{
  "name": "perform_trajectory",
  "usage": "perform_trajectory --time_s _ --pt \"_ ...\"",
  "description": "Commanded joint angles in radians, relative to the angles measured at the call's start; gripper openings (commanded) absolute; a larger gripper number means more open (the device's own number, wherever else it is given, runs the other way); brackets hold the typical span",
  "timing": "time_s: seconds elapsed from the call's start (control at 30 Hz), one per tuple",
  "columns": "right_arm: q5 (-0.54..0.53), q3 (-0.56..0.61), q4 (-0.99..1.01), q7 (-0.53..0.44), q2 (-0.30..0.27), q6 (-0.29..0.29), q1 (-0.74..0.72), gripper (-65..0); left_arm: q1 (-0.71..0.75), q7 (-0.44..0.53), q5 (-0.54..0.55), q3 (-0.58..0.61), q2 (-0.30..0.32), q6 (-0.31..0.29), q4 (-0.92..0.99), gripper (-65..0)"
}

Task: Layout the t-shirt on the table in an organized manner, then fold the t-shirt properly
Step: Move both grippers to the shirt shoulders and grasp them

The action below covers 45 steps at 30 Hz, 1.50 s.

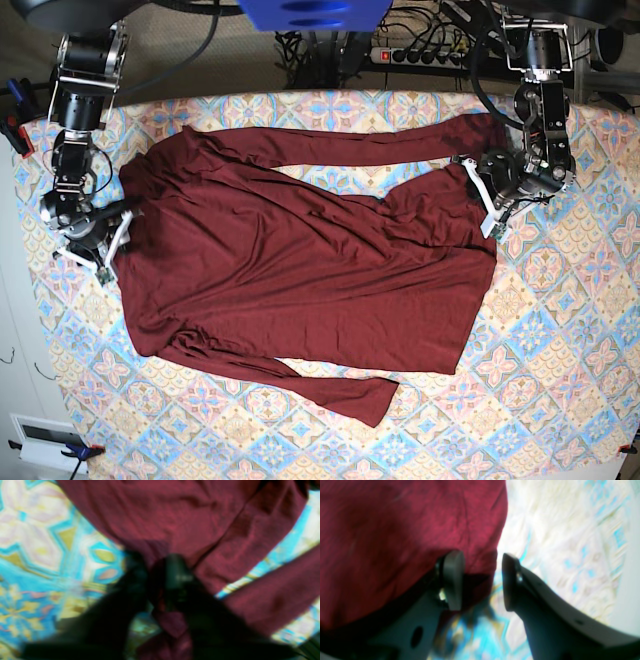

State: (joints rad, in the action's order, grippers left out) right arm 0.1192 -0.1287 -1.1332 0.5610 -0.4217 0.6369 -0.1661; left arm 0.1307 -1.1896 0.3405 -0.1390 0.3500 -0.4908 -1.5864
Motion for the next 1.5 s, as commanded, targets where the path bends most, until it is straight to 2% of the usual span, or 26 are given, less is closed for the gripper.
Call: perform_trajectory --time_s 0.0,0.13,0.37,0.53,0.7,0.83,1.0,1.1,1.23,1.33,1.47 --pt "-0.04 -0.018 -0.049 0.008 -0.018 0.011 -0.006 -40.7 0.004 -0.008 -0.005 0.006 0.002 -0.007 0.002 -65.0" --pt "-0.14 -0.036 -0.202 0.124 -0.021 0.042 0.064 -40.7 0.001 0.01 -0.073 0.006 0.062 -0.009 0.002 -65.0" --pt "-0.234 -0.134 -0.407 0.241 -0.022 0.042 0.196 -40.7 0.001 0.046 -0.076 0.008 0.203 -0.01 0.002 -65.0" --pt "-0.275 -0.167 -0.482 0.331 -0.022 0.042 0.273 -40.5 0.001 0.093 -0.076 0.008 0.268 -0.01 0.004 -65.0" --pt "-0.276 -0.167 -0.537 0.402 -0.016 0.042 0.345 -40.2 0.001 0.098 -0.076 0.009 0.269 -0.01 0.004 -65.0" --pt "-0.278 -0.187 -0.548 0.416 -0.015 0.042 0.412 -40.2 0.001 0.099 -0.076 0.083 0.272 -0.01 0.004 -65.0" --pt "-0.278 -0.216 -0.548 0.428 0.025 0.042 0.423 -40.0 0.001 0.099 -0.076 0.094 0.272 -0.01 0.004 -65.0" --pt "-0.283 -0.217 -0.549 0.477 0.037 0.042 0.423 -36.6 -0.001 0.099 -0.076 0.094 0.272 -0.01 0.004 -65.0" --pt "-0.408 -0.248 -0.563 0.491 0.056 0.042 0.417 -33.4 -0.001 0.099 -0.076 0.091 0.272 -0.01 0.004 -65.0" --pt "-0.522 -0.257 -0.555 0.491 0.056 0.041 0.415 -33.4 -0.001 0.099 -0.076 0.091 0.272 -0.01 0.004 -65.0" --pt "-0.606 -0.257 -0.555 0.491 0.056 0.041 0.414 -33.5 -0.001 0.099 -0.076 0.089 0.272 -0.01 0.004 -65.0"
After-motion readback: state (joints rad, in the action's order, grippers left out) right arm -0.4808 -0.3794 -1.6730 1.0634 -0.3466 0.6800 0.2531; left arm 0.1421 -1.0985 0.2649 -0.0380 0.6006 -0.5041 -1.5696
